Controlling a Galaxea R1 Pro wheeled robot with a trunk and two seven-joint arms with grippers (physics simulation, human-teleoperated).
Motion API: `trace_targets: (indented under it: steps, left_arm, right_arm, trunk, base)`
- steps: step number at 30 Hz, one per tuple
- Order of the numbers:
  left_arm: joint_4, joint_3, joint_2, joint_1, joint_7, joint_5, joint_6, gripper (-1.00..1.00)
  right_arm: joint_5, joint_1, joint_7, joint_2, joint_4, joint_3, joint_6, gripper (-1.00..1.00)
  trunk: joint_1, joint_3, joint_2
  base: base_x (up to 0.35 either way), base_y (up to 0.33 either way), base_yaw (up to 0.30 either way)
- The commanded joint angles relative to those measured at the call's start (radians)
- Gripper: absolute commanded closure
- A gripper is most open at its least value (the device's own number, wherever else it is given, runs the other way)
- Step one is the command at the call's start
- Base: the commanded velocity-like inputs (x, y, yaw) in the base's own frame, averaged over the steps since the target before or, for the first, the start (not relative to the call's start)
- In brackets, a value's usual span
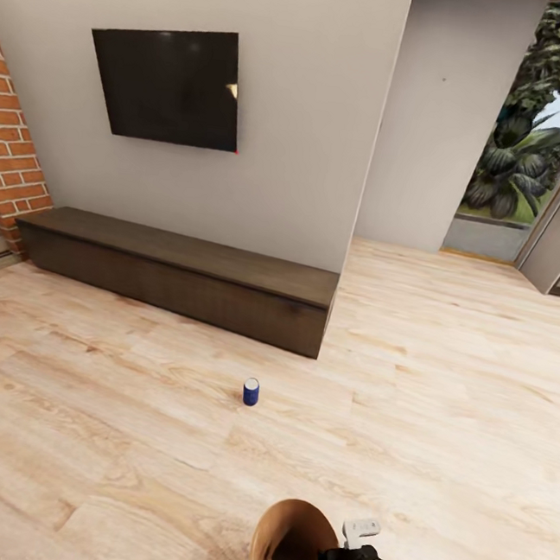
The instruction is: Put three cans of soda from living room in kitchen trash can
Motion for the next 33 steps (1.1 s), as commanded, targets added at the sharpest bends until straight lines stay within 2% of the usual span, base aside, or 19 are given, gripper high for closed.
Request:
trace_targets:
  steps: [1,10,13,33]
  left_arm:
    - [0.0,0.0,0.0,0.0,0.0,0.0,0.0,-1.0]
    - [0.0,0.0,0.0,0.0,0.0,0.0,0.0,-1.0]
    - [-0.017,-0.014,-0.017,0.011,0.005,0.003,-0.003,-1.0]
    - [-0.025,-0.014,-0.017,0.011,0.005,0.003,-0.003,-1.0]
  right_arm:
    - [0.0,0.0,0.0,0.0,0.0,0.0,0.0,-1.0]
    - [0.0,0.0,0.0,0.0,0.0,0.0,-0.001,-1.0]
    - [-0.004,0.017,0.001,-0.015,0.014,0.006,-0.002,-1.0]
    - [-0.004,0.019,0.001,-0.015,0.014,0.006,-0.002,-1.0]
  trunk:
    - [0.004,-0.005,-0.007]
    - [0.004,-0.008,-0.007]
    - [0.004,-0.008,-0.007]
    - [0.004,-0.008,-0.007]
  base:
    - [0.0,0.0,0.0]
    - [0.0,0.0,0.0]
    - [0.0,0.0,0.0]
    - [0.0,0.0,0.0]
